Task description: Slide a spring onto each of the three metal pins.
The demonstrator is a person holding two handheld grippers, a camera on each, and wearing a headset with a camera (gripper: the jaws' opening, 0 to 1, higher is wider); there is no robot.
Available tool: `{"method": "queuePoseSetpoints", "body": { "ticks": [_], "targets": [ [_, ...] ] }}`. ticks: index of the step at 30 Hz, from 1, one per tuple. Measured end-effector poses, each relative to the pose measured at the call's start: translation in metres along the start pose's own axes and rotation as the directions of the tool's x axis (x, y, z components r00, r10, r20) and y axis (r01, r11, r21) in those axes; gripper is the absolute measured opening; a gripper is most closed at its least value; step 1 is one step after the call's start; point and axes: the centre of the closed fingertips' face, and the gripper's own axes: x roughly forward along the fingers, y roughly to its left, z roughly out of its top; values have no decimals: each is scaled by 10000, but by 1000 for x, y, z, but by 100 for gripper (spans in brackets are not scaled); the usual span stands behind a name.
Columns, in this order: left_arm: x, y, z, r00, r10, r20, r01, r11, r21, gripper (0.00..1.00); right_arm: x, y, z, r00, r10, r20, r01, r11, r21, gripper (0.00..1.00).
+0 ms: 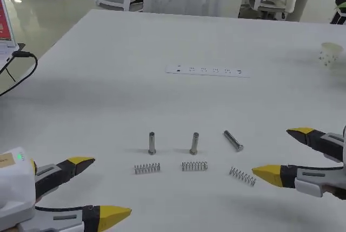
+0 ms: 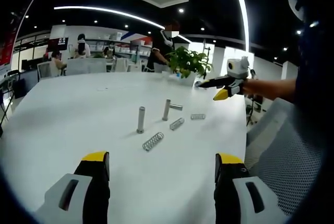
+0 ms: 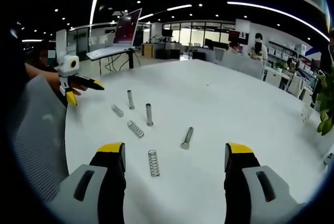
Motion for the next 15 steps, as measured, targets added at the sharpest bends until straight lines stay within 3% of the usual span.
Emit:
{"method": "queuePoseSetpoints", "body": {
  "ticks": [15],
  "targets": [
    [0,1,0,10000,21,46,-21,10000,-56,80,28,-8,11,9996,185,-215,-187,9997,-136,77]
  ]
}}
